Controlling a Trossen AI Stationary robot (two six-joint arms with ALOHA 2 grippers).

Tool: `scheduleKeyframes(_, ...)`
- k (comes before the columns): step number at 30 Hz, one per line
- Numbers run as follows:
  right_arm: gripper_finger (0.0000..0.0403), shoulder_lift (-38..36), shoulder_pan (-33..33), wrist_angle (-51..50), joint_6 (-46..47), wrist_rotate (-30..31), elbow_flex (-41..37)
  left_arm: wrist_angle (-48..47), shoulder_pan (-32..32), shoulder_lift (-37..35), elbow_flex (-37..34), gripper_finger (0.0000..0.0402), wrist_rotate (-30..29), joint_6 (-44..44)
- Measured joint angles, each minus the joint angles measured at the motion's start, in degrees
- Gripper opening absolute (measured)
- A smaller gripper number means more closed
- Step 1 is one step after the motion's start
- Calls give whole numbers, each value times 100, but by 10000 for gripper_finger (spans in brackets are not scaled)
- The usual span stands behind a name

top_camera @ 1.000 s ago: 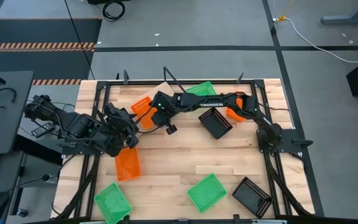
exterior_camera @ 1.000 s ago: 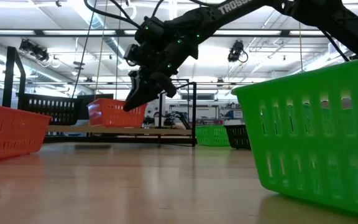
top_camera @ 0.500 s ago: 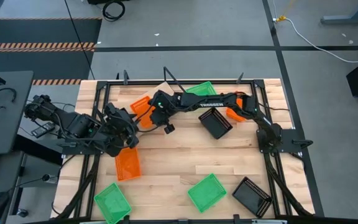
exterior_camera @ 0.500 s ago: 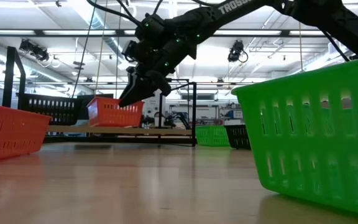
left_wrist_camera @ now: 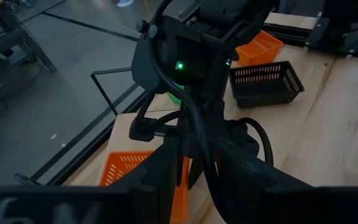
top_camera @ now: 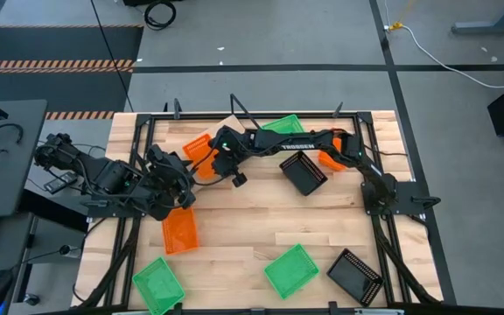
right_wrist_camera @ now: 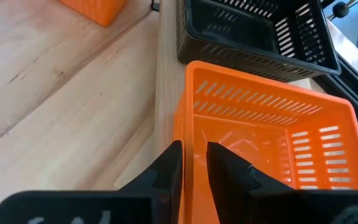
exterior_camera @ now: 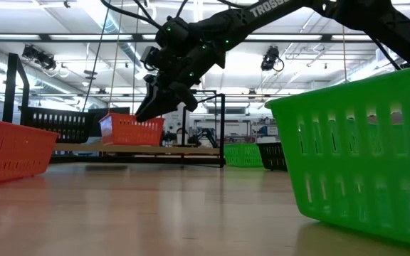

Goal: Stack baskets on shelf by color
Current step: Put the middle orange bin on the shelf, then put the bottom left green bin on the shelf

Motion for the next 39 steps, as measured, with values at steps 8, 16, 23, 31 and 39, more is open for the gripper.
scheduleKeyframes(8, 106, -39, 27, -3, 22, 43, 0, -29, 0, 0, 0, 119, 0, 2)
scheduleKeyframes(16, 176, -272, 220, -480, 240, 845, -2, -44, -2, 0, 0, 118, 4, 116)
scheduleKeyframes(23, 206, -1113, 423, -1417, 926, 1060, -2, -55, -44, 0, 0, 119, 805, 327)
scheduleKeyframes(31, 203, -1566, 460, -3711, 2233, 428, 6, -60, -223, 197, -2, 118, 1482, 318)
scheduleKeyframes(39, 201, -1559, 739, -4513, 3129, 798, -687, -117, -234, 1086, -4, 118, 3314, 203)
